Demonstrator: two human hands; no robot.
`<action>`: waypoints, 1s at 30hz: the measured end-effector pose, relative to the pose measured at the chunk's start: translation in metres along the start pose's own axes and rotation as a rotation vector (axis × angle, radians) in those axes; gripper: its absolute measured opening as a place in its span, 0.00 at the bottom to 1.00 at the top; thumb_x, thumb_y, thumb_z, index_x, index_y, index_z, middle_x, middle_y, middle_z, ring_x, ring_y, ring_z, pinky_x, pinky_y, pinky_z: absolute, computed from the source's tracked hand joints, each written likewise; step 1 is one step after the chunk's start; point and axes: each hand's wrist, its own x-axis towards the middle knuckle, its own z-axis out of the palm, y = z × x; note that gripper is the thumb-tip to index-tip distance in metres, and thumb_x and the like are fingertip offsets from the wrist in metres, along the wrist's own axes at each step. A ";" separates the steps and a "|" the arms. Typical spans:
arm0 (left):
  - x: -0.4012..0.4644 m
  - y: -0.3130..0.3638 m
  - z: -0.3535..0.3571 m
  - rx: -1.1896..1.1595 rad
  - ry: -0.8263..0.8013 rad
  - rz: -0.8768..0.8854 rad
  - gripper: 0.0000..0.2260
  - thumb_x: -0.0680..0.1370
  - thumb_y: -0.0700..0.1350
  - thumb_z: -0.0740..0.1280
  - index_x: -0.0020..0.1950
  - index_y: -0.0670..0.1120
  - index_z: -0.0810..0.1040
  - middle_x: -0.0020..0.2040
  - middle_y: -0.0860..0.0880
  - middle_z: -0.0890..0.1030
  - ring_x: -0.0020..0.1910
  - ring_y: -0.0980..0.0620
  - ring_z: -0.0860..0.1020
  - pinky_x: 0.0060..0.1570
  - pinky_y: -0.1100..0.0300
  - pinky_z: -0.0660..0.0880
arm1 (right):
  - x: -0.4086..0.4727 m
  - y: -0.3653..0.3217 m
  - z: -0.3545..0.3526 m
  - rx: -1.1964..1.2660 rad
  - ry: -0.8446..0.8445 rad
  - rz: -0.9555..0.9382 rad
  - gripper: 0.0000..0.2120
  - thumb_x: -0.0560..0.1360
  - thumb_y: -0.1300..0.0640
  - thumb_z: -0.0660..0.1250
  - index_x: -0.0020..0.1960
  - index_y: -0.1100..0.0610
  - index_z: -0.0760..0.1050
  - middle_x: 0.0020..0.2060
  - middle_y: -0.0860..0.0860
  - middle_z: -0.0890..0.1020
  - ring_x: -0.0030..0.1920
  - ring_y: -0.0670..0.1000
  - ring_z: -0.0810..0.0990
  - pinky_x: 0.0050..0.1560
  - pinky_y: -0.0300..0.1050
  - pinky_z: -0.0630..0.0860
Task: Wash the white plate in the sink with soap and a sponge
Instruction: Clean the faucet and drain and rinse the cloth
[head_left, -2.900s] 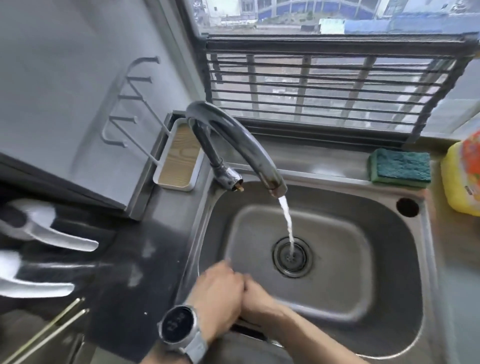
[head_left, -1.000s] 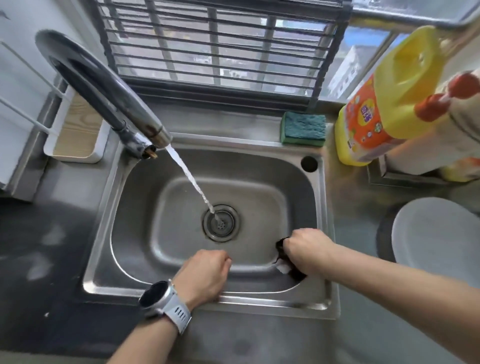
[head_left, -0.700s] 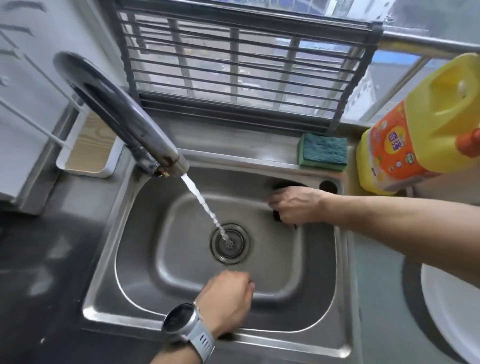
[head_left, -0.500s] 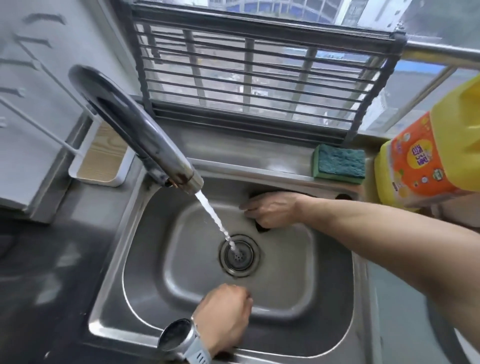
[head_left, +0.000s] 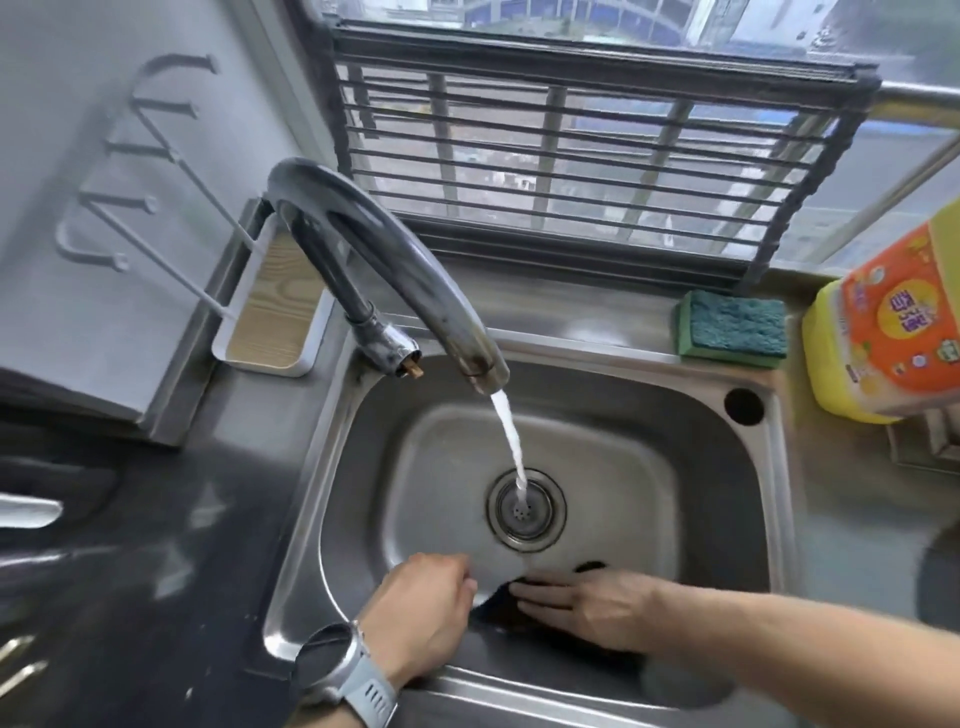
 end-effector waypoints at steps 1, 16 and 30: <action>-0.001 -0.005 -0.001 -0.009 0.018 -0.008 0.14 0.83 0.53 0.55 0.55 0.48 0.77 0.55 0.47 0.84 0.58 0.44 0.79 0.56 0.52 0.74 | 0.023 -0.003 -0.003 -0.046 0.103 -0.032 0.23 0.83 0.60 0.50 0.77 0.60 0.63 0.78 0.54 0.65 0.75 0.56 0.68 0.65 0.52 0.76; -0.008 -0.022 -0.014 -0.029 0.059 -0.048 0.14 0.83 0.54 0.56 0.59 0.51 0.77 0.59 0.51 0.83 0.62 0.49 0.78 0.59 0.56 0.71 | -0.024 0.070 -0.053 0.045 0.238 0.584 0.38 0.81 0.57 0.56 0.78 0.44 0.32 0.78 0.56 0.35 0.80 0.58 0.39 0.80 0.55 0.49; 0.018 -0.020 -0.014 -0.013 0.046 -0.092 0.14 0.82 0.54 0.56 0.61 0.51 0.76 0.60 0.51 0.82 0.62 0.49 0.78 0.60 0.56 0.72 | 0.112 0.033 -0.075 0.067 0.438 0.210 0.29 0.84 0.55 0.52 0.82 0.49 0.46 0.82 0.50 0.50 0.81 0.57 0.53 0.72 0.63 0.67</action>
